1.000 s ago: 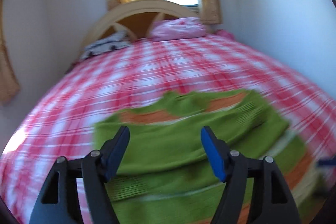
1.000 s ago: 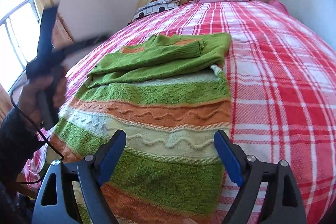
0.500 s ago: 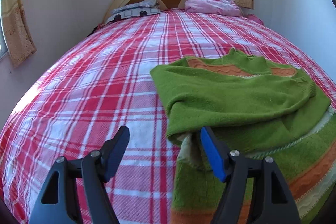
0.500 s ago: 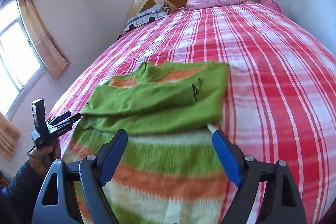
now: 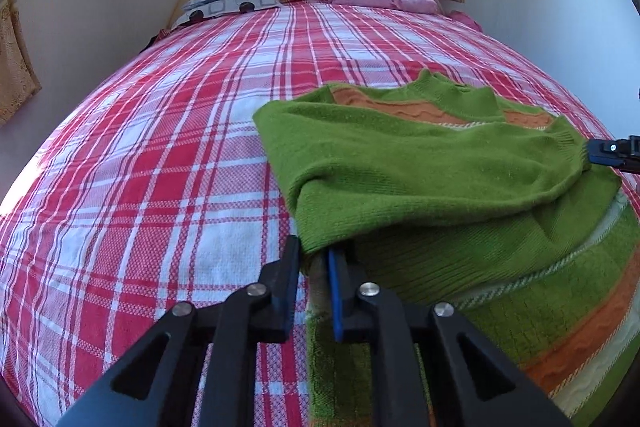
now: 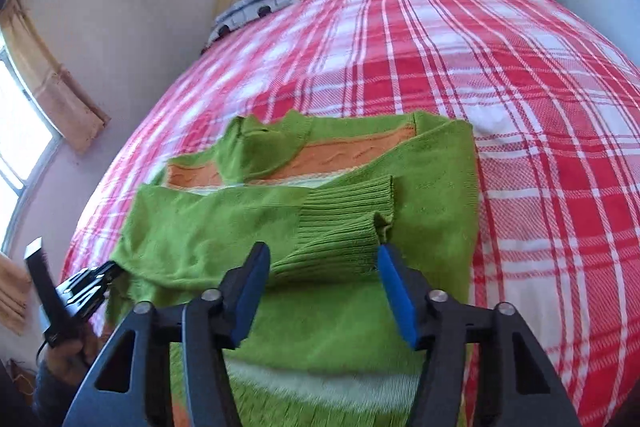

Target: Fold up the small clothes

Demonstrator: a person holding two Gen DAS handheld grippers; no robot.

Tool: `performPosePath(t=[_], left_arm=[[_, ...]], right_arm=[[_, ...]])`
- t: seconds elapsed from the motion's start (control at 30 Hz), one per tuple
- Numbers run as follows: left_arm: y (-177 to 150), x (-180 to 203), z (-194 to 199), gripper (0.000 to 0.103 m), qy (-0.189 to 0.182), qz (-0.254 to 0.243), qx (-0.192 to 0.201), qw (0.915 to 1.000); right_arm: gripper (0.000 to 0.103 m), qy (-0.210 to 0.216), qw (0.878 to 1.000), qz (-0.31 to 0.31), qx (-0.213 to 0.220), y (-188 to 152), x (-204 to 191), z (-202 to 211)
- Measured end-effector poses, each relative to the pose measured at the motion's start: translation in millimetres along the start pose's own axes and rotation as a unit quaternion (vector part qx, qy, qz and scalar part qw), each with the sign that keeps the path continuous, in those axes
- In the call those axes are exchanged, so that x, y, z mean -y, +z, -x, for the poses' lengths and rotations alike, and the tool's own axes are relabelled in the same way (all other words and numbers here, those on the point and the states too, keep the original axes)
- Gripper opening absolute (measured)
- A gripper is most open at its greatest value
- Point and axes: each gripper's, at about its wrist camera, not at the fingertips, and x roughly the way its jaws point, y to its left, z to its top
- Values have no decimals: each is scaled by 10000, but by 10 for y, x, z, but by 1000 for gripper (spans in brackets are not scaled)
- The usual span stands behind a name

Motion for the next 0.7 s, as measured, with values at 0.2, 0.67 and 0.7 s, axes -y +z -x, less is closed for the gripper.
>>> performPosePath(t=[0.2, 0.67, 0.7], left_arm=[[-43, 55, 146, 9, 154, -419, 152, 9989], [-193, 128, 95, 6, 239, -810, -26, 9964], [-200, 141, 88, 6, 247, -849, -34, 9961]], right_arm=[[0, -212, 9980, 553, 228, -49, -116, 128], [94, -26, 9979, 399, 507, -49, 23, 325], [93, 79, 9978, 355, 547, -24, 7, 301]])
